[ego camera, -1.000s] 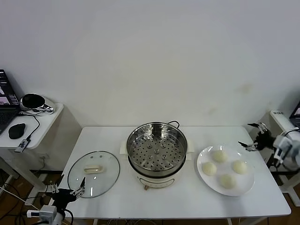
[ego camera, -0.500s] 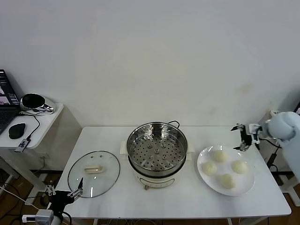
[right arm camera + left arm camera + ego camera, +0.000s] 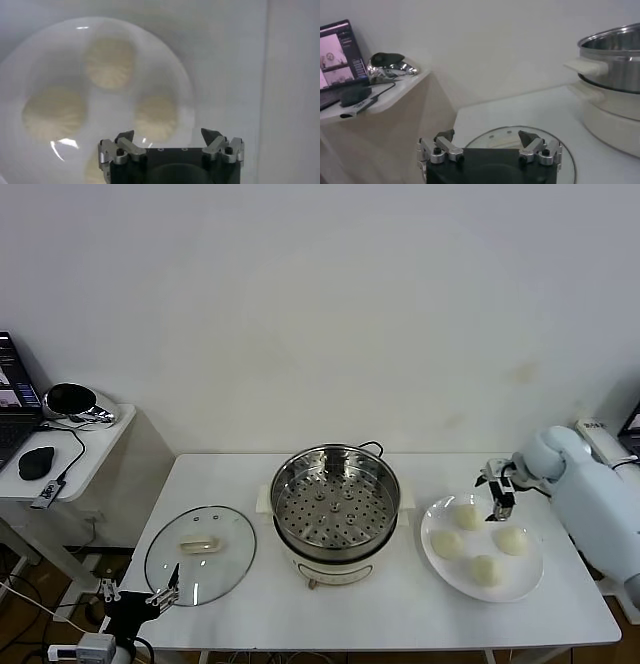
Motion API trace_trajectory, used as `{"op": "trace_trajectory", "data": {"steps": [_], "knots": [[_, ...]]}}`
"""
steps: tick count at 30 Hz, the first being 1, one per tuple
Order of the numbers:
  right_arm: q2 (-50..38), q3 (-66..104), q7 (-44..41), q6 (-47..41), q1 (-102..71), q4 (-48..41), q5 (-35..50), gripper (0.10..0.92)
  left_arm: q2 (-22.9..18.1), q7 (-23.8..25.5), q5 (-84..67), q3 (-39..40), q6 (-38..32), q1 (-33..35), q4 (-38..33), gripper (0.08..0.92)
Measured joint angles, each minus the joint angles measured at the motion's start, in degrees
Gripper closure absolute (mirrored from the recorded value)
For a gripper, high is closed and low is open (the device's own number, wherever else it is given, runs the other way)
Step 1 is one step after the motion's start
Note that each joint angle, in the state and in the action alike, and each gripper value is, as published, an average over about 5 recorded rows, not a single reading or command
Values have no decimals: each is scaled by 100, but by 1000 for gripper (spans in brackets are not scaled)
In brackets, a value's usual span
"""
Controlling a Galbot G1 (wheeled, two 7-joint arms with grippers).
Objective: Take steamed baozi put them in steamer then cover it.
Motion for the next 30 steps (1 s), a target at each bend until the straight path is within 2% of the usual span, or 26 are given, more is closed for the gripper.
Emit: {"op": "trace_trajectory", "data": {"steps": [30], "knots": [[572, -18, 391, 168, 91, -936, -350, 203, 11, 27, 9, 53, -44, -78, 199, 177]]}}
